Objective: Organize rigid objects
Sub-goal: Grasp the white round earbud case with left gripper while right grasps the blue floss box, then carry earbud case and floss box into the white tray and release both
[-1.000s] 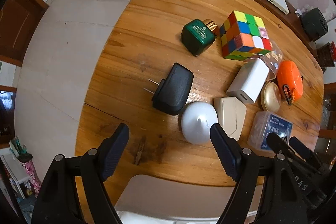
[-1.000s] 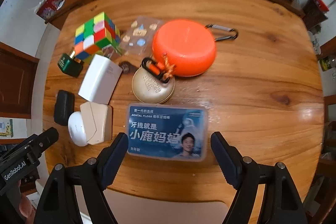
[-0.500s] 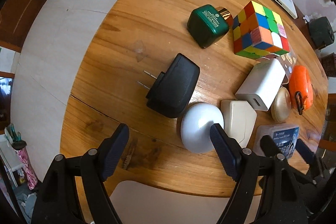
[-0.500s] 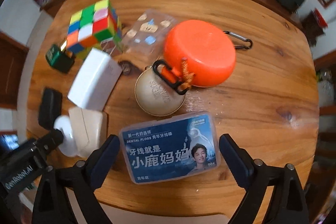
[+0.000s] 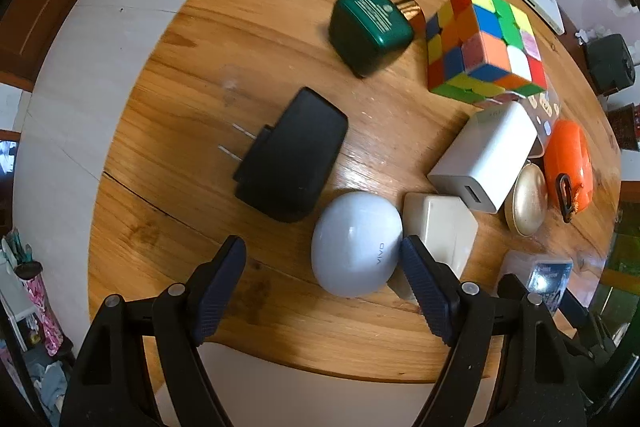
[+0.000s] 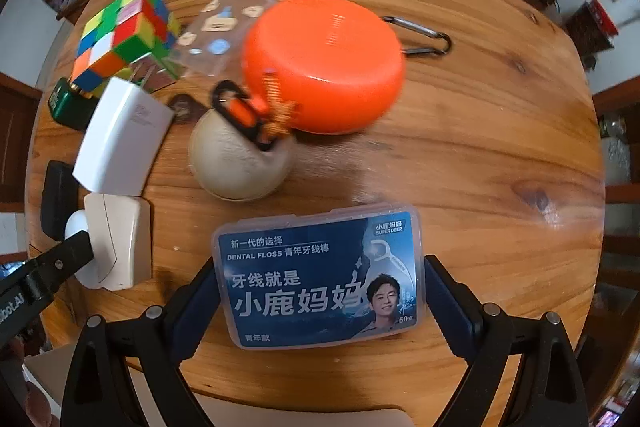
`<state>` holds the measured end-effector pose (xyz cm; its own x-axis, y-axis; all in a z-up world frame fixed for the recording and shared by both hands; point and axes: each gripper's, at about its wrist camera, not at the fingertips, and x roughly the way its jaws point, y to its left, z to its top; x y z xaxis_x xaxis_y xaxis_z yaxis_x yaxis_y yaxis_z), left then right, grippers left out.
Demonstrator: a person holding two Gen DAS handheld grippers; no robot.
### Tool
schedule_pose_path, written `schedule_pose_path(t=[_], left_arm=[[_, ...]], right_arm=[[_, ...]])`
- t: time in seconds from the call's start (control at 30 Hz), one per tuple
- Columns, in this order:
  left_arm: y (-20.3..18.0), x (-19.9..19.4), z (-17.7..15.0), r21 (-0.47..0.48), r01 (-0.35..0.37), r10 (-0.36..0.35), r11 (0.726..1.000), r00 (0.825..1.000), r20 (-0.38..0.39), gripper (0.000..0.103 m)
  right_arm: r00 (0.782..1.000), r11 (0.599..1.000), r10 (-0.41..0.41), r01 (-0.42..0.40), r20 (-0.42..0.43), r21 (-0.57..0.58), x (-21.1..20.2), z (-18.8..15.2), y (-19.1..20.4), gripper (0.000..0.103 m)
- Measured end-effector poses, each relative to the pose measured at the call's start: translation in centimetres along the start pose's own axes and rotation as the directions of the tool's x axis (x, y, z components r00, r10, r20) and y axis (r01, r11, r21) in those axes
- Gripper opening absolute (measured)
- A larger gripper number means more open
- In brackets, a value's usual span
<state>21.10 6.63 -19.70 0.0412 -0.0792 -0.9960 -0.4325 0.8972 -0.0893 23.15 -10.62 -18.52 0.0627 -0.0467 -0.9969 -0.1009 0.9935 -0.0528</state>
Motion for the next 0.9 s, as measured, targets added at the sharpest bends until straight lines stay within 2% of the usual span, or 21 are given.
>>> schedule_pose_path(t=[0.13,0.27,0.37,0.4,0.43,0.47,0.67,0.7,0.8,0.9], left_arm=[[-0.3,0.7,0.1,-0.009,-0.020,0.020,1.000,1.000,-0.020,0.080],[-0.6,0.8,0.2,-0.002,-0.033,0.033,0.999,0.999,-0.007,0.080],[-1.0,0.5,0.2,0.020,-0.051,0.051,0.998,0.998,0.022,0.070],[-1.3,0.4,0.1,0.031,-0.054,0.053,0.998,0.998,0.032,0.057],[-2.0,0.2,0.1,0.044,-0.060,0.058,0.997,0.997,0.041,0.052],[-2.3,0.1,0.0,0.054,-0.069,0.066,0.996,0.997,0.045,0.052],[-1.8,-0.7,-0.9,0.047,-0.019,0.016,0.999,0.998,0.055,0.051],[-1.6,-1.1,-1.1,0.042,-0.002,-0.001,0.999,0.998,0.062,0.051],[-1.1,-3.7,-1.9,0.051,0.036,-0.041,0.998,0.994,0.104,0.051],[-0.3,-7.4,-3.1,0.080,0.074,-0.087,0.994,0.981,0.172,0.051]], right_arm=[[1.000,1.000,0.008,-0.008,-0.011,0.006,0.0,-0.5,-1.0,0.095],[1.000,1.000,0.019,-0.019,-0.014,0.004,0.2,-0.1,-1.6,0.095],[1.000,1.000,0.025,-0.025,-0.012,-0.002,0.6,-0.2,-2.0,0.095],[0.999,0.999,0.034,-0.034,-0.011,-0.001,0.5,-0.2,-2.1,0.095],[0.999,0.999,0.044,-0.044,-0.007,0.001,0.9,-0.3,-2.5,0.094],[0.999,0.999,0.053,-0.053,-0.004,0.004,0.7,-0.3,-2.6,0.094],[0.996,0.997,0.082,-0.082,0.031,0.009,-0.9,-1.4,-3.2,0.094],[0.995,0.996,0.093,-0.094,0.037,0.012,-1.7,-1.9,-4.2,0.094],[0.988,0.990,0.138,-0.140,0.075,0.025,-4.1,-2.7,-6.1,0.094],[0.974,0.981,0.186,-0.192,0.128,0.030,-7.0,-3.9,-7.1,0.094]])
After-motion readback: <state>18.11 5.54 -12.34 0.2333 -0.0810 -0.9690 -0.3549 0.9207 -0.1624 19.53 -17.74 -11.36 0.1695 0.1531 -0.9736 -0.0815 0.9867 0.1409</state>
